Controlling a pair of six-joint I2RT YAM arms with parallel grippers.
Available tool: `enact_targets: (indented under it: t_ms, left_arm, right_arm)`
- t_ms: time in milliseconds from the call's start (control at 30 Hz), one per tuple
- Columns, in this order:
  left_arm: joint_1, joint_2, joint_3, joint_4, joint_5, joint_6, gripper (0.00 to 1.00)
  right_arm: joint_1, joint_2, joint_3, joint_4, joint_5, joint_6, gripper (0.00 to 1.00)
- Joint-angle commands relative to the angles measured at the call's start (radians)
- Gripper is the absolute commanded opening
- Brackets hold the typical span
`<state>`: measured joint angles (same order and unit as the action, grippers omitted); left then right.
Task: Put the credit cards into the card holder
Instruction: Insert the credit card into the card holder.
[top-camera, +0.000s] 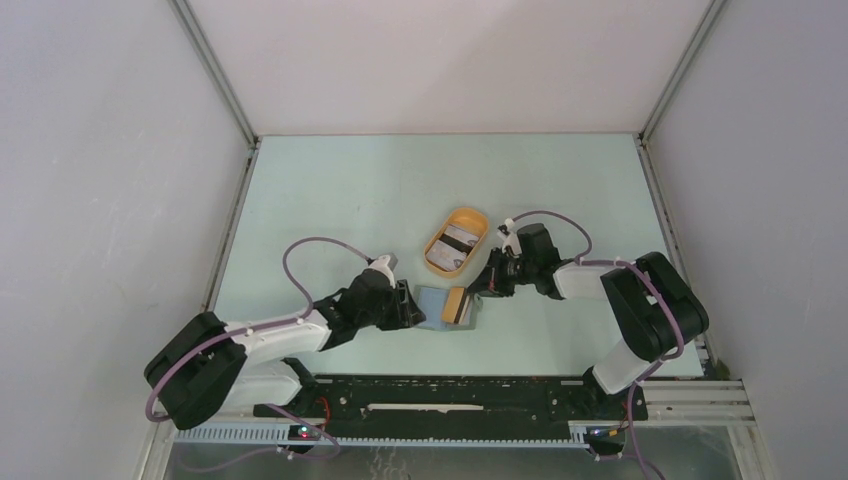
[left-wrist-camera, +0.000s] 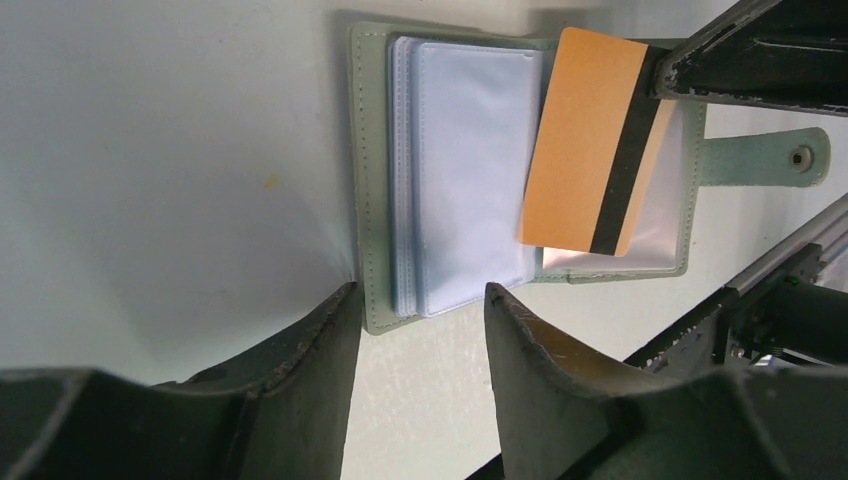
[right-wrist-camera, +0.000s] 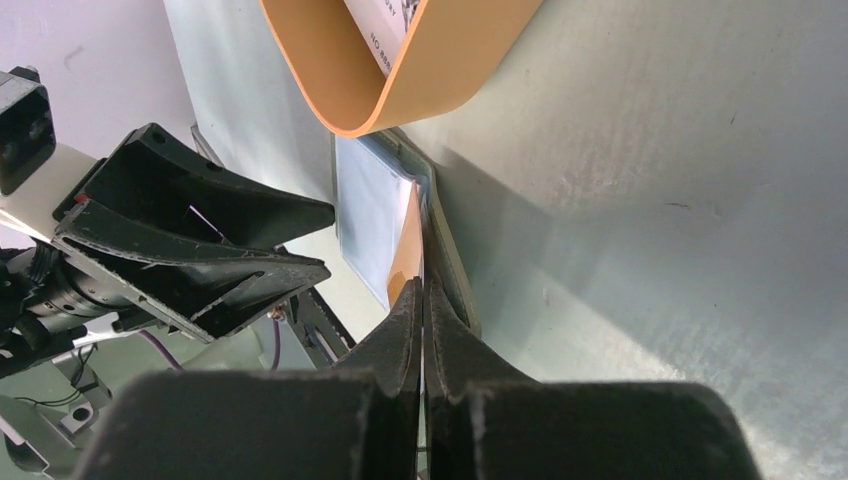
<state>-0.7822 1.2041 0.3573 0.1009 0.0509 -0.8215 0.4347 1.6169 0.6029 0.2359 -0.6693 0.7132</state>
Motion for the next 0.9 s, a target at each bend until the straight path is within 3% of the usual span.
enact_targets:
  t_ms: [0, 433, 867]
  left_arm:
    - [0.003, 0.017, -0.019, 0.032, 0.017, -0.028, 0.54]
    - [0.004, 0.092, -0.001, 0.064, 0.067, -0.034, 0.50]
    - [0.006, 0.125, 0.012, 0.067, 0.077, -0.038, 0.48]
  right_arm:
    - [0.010, 0.010, 0.009, 0.016, 0.022, -0.006, 0.00]
    - [0.025, 0.014, 0.009, 0.004, 0.032, -0.009, 0.00]
    - [0.024, -0.026, -0.001, -0.119, 0.111, -0.033, 0.00]
